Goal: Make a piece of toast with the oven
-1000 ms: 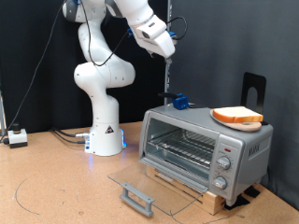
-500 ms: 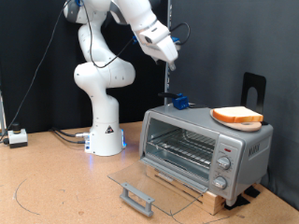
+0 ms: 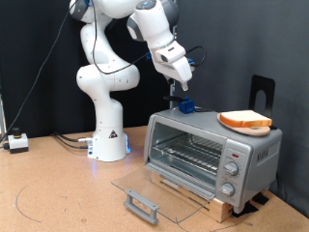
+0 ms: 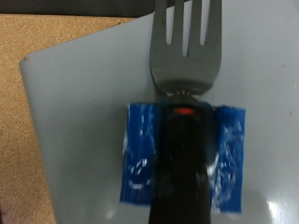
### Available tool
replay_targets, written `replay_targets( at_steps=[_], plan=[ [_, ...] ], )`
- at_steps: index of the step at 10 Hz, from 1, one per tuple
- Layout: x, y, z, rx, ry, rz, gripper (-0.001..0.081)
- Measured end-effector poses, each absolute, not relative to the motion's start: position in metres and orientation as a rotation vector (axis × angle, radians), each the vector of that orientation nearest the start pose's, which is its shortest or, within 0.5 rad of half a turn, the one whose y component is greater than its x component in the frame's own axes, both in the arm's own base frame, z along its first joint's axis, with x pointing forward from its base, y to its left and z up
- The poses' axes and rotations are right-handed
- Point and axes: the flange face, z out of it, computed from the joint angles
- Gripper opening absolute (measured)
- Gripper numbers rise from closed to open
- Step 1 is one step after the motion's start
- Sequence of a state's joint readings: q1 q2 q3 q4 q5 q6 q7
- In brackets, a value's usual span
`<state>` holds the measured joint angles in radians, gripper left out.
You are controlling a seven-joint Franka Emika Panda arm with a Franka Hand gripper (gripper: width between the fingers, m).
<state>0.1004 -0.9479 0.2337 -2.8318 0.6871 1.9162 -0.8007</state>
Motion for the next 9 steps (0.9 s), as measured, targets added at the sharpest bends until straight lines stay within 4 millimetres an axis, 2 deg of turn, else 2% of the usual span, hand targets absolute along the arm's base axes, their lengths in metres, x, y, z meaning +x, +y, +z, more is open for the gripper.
replay_targets(
  at_steps=[4,9],
  plan=[
    [0.264,0.149,0.419,-2.511,-1.074,-0.205,0.0809],
    [0.268,0.161,0.395,-2.534,-1.097,-0.149,0.0809]
  ],
)
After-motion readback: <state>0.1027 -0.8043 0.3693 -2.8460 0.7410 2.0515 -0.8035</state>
